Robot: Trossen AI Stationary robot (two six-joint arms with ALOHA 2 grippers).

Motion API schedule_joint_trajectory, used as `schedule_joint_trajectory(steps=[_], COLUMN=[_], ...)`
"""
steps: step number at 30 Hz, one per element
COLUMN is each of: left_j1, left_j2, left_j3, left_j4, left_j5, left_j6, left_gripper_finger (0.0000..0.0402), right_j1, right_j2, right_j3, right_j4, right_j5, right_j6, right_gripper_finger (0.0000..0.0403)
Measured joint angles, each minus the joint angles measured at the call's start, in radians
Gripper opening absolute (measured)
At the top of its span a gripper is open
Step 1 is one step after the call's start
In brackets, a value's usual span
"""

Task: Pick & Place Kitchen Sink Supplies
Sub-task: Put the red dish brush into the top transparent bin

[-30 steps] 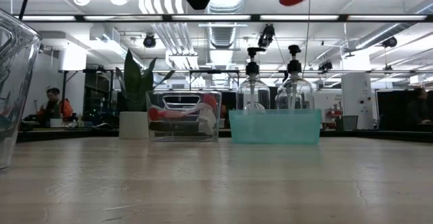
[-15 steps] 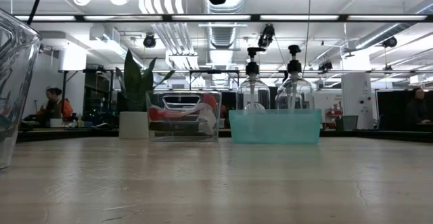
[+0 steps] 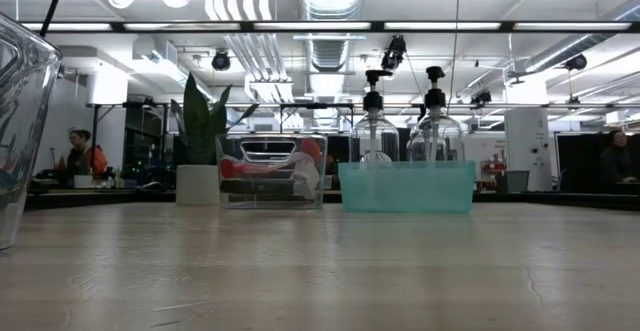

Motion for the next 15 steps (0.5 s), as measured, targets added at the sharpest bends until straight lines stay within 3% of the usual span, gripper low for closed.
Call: schedule_joint_trajectory(steps=[4, 10, 15], left_j1=[0.002, 0.001, 0.001], left_j2=[0.0, -0.002, -0.004], left_j3=[0.0, 0.0, -0.001], left_j4=[-0.001, -0.006, -0.012], left_j5=[0.001, 0.001, -0.001], left_j6=[-0.02, -0.019, -0.02], left_gripper_finger=[0.014, 0.0058, 0.0056], right_j1=[0.0, 0.0, 0.0], right_j2=[0.002, 0.009, 0.017], right_j3=[0.0, 0.0, 0.0], right_j4=[-0.001, -0.006, -0.012], right_j5=[-0.003, -0.004, -0.006], right_j6=[-0.003, 0.004, 0.015], right_gripper_finger=[0.0033, 0.0033, 0.005])
